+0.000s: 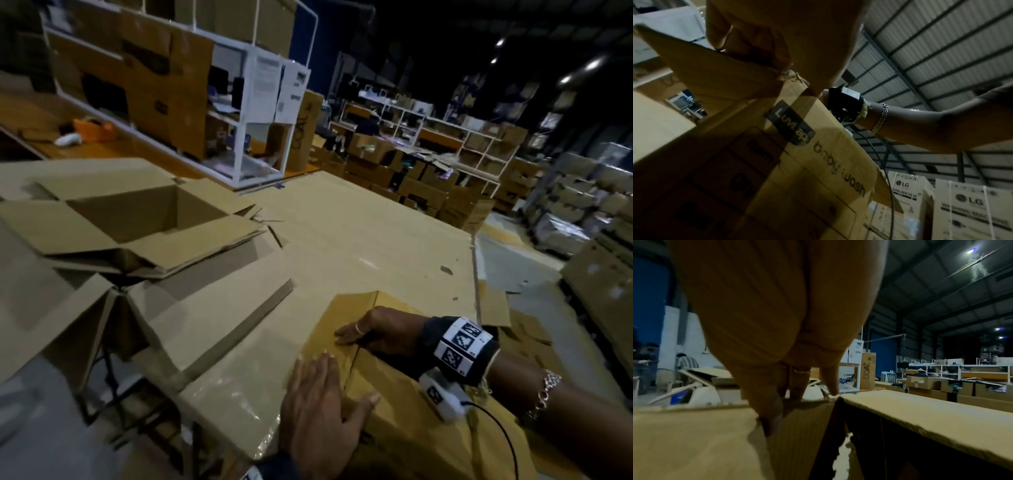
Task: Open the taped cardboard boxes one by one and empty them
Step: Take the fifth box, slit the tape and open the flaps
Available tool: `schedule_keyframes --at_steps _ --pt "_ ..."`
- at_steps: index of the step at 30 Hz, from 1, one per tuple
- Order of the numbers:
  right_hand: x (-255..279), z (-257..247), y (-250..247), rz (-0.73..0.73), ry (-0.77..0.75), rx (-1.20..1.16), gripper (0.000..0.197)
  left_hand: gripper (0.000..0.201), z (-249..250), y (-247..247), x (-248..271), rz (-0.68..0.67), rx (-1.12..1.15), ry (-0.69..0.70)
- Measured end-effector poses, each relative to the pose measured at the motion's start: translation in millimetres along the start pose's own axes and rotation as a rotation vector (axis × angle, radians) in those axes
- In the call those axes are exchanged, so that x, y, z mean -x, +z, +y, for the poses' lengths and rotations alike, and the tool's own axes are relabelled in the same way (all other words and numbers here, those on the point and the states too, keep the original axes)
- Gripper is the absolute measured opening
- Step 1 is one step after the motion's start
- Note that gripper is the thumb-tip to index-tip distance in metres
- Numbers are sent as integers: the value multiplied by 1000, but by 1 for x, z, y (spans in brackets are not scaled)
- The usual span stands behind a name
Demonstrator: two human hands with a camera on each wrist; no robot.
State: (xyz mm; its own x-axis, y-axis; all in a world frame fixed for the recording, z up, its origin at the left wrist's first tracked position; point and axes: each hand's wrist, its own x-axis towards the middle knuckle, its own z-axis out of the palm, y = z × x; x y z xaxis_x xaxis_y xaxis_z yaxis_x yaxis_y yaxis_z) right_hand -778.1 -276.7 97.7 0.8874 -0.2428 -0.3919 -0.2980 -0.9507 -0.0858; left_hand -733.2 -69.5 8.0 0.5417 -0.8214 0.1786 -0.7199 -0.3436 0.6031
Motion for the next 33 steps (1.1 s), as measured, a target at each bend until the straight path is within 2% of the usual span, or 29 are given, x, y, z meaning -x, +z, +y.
schedule_keyframes --at_steps 2,3,7,9,11,14,19,22,28,33 --pt "-3 10 9 -22 -102 -35 39 107 2 6 1 -38 148 -42" --pt "-4 15 13 -4 -131 -52 41 106 0 9 0 -10 183 -31" --pt "-6 31 23 82 -199 -48 33 74 -6 24 -5 15 343 -104" --pt "-7 34 25 90 -227 -42 31 70 -5 26 -6 46 392 -114" --pt "-7 37 24 96 -248 -47 30 65 -5 19 -7 -1 366 -90" --pt "-12 43 12 82 -181 -94 32 53 -9 5 -20 -53 360 -32" --pt "-24 71 -10 110 -70 -64 47 72 -13 -1 -58 -242 324 57" --pt "-33 81 0 118 -51 -61 46 67 -8 3 -65 -316 302 58" --pt "-37 86 20 212 -58 -58 28 56 -8 18 -59 -283 408 31" --pt "-37 88 28 269 -86 -111 27 55 -14 17 -65 -271 394 85"
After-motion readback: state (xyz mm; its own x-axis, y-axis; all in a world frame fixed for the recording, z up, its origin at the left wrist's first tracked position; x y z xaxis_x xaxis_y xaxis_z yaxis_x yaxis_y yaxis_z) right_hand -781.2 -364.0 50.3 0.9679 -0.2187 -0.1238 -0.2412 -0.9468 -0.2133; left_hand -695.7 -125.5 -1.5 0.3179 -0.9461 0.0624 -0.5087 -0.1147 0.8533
